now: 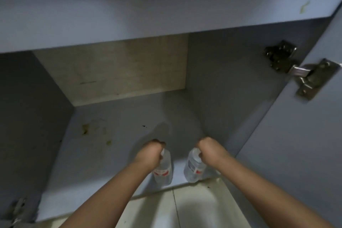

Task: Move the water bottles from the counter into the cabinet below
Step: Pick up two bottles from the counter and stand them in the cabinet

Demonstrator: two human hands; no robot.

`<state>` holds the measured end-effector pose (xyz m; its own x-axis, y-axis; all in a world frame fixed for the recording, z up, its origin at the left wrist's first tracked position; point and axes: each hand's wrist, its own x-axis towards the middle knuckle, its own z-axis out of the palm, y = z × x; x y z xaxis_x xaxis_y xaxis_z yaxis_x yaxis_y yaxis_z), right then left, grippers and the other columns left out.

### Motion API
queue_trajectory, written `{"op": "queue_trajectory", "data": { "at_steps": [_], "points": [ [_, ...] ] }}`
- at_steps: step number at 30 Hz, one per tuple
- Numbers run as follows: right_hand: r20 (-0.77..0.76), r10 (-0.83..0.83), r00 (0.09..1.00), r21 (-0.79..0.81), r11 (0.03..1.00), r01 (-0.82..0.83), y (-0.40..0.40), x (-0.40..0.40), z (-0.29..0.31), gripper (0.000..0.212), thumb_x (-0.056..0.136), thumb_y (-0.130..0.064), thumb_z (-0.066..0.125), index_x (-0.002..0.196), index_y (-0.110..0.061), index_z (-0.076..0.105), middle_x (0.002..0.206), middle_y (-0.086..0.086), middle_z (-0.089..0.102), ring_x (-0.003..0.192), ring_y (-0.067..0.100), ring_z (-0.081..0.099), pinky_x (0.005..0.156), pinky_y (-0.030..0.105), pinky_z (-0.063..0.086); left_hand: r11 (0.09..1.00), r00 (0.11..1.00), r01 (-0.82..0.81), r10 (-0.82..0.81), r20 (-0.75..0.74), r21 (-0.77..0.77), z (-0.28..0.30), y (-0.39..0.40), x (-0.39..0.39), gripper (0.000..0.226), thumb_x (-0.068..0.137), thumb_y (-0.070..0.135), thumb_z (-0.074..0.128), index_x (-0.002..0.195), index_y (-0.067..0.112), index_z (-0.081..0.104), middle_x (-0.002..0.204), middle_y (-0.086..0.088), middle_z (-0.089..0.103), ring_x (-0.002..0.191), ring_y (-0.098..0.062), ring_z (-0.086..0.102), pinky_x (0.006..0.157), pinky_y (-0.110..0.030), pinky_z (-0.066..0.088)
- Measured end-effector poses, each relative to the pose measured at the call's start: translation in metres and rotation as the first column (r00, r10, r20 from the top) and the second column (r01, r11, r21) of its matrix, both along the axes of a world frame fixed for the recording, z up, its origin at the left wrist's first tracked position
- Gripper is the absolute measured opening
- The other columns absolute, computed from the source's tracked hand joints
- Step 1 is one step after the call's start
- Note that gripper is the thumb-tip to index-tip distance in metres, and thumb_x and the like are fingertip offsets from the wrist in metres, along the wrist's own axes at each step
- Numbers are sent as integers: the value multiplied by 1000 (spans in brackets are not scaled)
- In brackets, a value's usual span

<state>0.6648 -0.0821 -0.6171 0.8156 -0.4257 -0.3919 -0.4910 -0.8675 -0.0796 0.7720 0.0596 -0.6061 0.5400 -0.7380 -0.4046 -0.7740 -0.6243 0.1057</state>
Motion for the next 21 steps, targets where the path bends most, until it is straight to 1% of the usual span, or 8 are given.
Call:
{"op": "queue_trajectory", "data": {
  "at_steps": [2,6,9,12,14,16,18,21],
  "points": [
    [16,-25,1000,5,1000,25,-11,7,6,27,88,-4,50,113,2,60,125,23,59,116,34,58,94,33,49,999,1000,-25,25,-5,-39,3,-13,5,40,95,12,47,135,7,45,138,-17,48,126,-31,50,101,-32,43],
    [59,-50,997,-16,999,51,-32,28,15,35,93,-8,49,128,-2,52,137,19,49,126,32,49,104,31,41,987,998,-65,63,-16,-145,2,-52,11,38,95,12,47,133,5,48,139,-18,49,128,-31,49,106,-34,40],
    [76,-81,994,-55,995,85,-48,41,12,33,93,-7,50,125,0,55,135,19,53,125,31,52,102,31,42,970,998,-53,57,7,-237,-4,-76,18,34,95,10,48,128,4,53,136,-18,53,126,-31,51,104,-34,40],
    [121,-79,990,-78,993,89,-68,49,4,34,92,-7,47,125,1,55,135,18,52,125,29,50,102,29,39,959,999,-32,39,20,-281,-14,-98,24,32,94,10,47,124,1,54,132,-21,55,124,-33,51,104,-36,39],
    [181,-95,979,-97,989,113,-81,55,-1,33,92,-7,46,122,1,56,133,19,54,124,28,51,102,30,39,950,998,-50,56,10,-309,-21,-115,28,34,95,12,47,126,1,53,134,-20,54,125,-33,50,105,-35,38],
    [223,-123,967,-102,984,148,-89,59,-6,33,93,-8,46,124,-1,53,135,18,53,127,28,49,105,32,38,931,996,-85,87,-12,-355,-24,-128,30,36,96,15,47,130,3,52,137,-17,52,129,-30,47,107,-31,35],
    [242,-133,961,-91,983,159,-94,61,-9,34,95,-11,46,128,-2,50,137,16,51,129,26,46,109,31,35,910,993,-122,113,-46,-396,-26,-137,30,37,96,17,49,130,5,53,139,-14,51,130,-27,46,107,-28,33],
    [257,-146,955,-71,983,170,-97,61,-15,34,95,-11,45,127,-2,50,136,16,51,128,25,47,107,31,36,890,989,-150,135,-64,-430,-27,-144,30,34,95,18,50,126,6,57,136,-14,55,128,-26,49,105,-28,35]
  ]
}}
